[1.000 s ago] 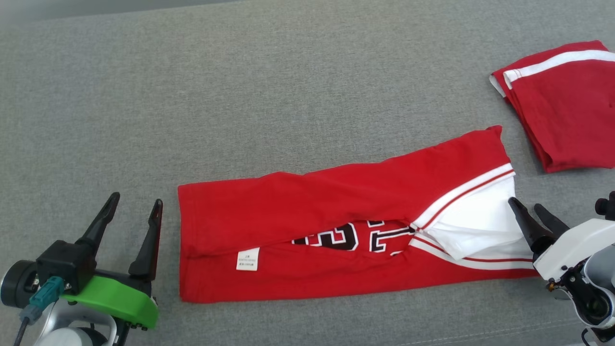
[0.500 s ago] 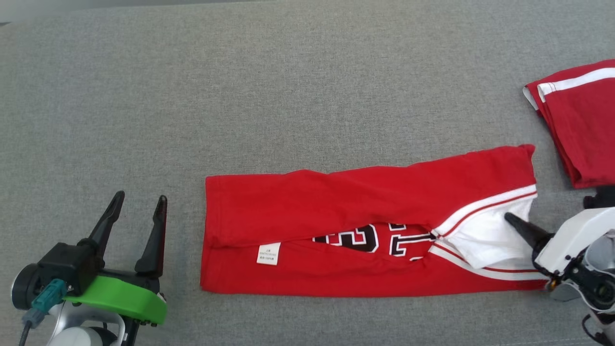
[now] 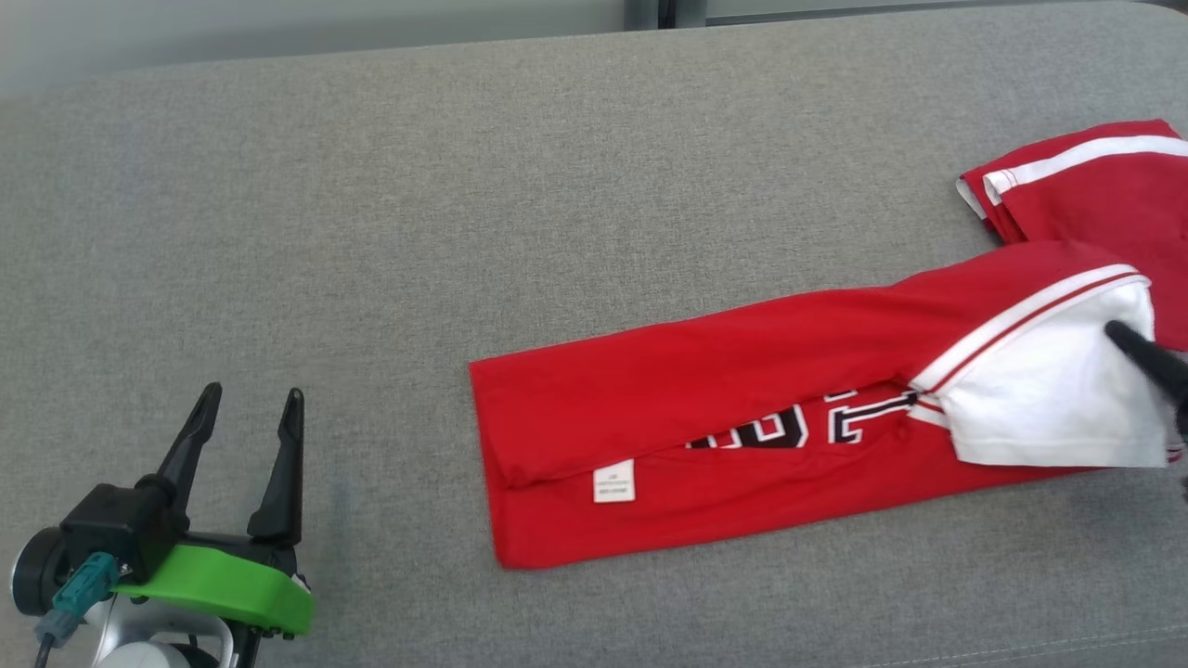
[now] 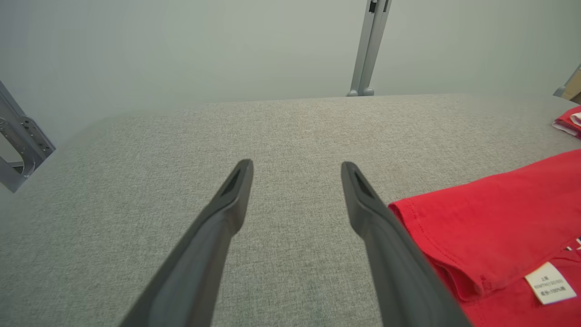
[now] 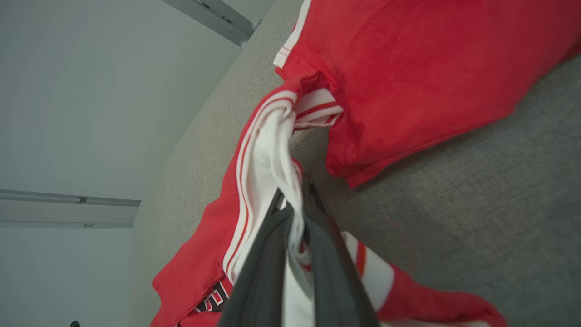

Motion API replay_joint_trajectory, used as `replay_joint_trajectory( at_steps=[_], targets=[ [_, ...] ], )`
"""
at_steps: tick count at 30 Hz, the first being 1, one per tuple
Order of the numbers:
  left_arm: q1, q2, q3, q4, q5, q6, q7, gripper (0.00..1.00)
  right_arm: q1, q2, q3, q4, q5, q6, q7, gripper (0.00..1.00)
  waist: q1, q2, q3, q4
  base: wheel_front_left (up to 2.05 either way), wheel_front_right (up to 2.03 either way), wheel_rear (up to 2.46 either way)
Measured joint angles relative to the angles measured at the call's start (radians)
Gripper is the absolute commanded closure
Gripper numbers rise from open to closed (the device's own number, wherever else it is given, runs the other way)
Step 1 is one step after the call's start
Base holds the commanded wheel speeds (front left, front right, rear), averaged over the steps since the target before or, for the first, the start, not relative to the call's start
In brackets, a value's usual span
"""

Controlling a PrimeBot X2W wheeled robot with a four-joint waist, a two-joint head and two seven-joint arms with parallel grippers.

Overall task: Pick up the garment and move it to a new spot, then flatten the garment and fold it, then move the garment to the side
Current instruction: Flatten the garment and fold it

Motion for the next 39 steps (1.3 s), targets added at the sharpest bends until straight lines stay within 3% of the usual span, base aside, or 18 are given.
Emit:
replay_joint_trajectory(
  at_steps=[7,14,19,25,31,34,39],
  targets=[
    [0.001,-0.003,-0.019,0.006,0.0,-0.001,-0.003,0.0,0.063,-0.106,-0.1,-0.025,0.08,0.0,0.023,1.0,0.0,0.0,-0.019,-0.012,0.0,0.0,0.0],
    [0.007,-0.006,-0.064,0.038,0.0,-0.026,-0.005,0.0,-0.027,-0.024,0.062,-0.302,0.112,0.039,0.166,1.0,0.0,0.0,-0.033,-0.024,0.0,0.0,0.0],
    [-0.004,-0.021,-0.111,0.052,0.007,-0.054,0.001,0.0,-0.097,0.062,0.231,-0.39,-0.072,0.039,0.174,1.0,0.0,0.0,-0.034,-0.021,0.0,0.0,0.0],
    [-0.027,-0.058,-0.122,0.06,0.011,-0.061,-0.003,0.0,-0.11,0.195,0.374,-0.325,-0.252,-0.029,0.127,1.0,0.0,0.0,-0.039,0.008,0.0,0.0,0.0],
    [-0.028,-0.081,-0.143,0.07,0.01,-0.061,-0.007,0.0,-0.154,0.293,0.423,-0.212,-0.336,-0.102,0.078,1.0,0.0,0.0,-0.033,0.047,0.0,0.0,0.0],
    [-0.028,-0.085,-0.144,0.086,0.01,-0.061,-0.008,0.0,-0.191,0.334,0.446,-0.169,-0.359,-0.125,0.068,1.0,0.0,0.0,-0.027,0.062,0.0,0.0,0.0],
    [-0.028,-0.087,-0.141,0.099,0.01,-0.061,-0.009,0.0,-0.238,0.386,0.493,-0.107,-0.396,-0.125,0.066,1.0,0.0,0.0,-0.015,0.073,0.0,0.0,0.0]
  ],
)
